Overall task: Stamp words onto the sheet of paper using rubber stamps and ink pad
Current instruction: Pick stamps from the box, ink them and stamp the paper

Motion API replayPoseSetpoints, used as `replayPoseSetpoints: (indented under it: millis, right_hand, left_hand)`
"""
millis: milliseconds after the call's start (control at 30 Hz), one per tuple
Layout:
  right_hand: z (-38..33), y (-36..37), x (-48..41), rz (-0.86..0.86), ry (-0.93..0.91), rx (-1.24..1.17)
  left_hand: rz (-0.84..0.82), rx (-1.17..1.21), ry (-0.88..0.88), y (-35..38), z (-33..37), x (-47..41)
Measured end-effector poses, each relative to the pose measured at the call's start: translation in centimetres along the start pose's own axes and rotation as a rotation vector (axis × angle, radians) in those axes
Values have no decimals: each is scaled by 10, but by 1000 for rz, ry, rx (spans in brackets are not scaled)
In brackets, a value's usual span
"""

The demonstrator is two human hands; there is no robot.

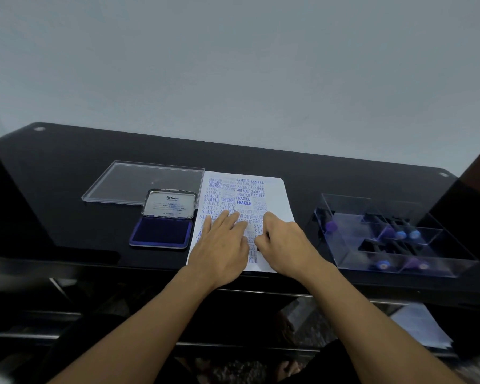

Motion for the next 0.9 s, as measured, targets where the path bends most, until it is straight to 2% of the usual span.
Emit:
replayPoseSetpoints:
  millis: [167,467,700,900]
  right_hand:
    - [0,-1,-8,-37,18,8]
    - [-2,3,6,76,-18,6]
    - [0,-1,-4,-2,28,-21]
    - [-1,2,2,41,22,-18]
  left_hand:
    - [-1,0,1,0,0,0]
    - [-4,-5,1,0,1,0]
    - [-7,0,0,-1,1,0]
    - [2,8,-6,0,1,0]
Point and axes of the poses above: each hand's wrist, its own x-axis away from the middle knuckle, its own y-axis out of the palm, z = x × y, the point moved 4 cm from there along -x, towards the middle knuckle, and after that the axes turned 14 degrees about x, right-handed, at the moved point
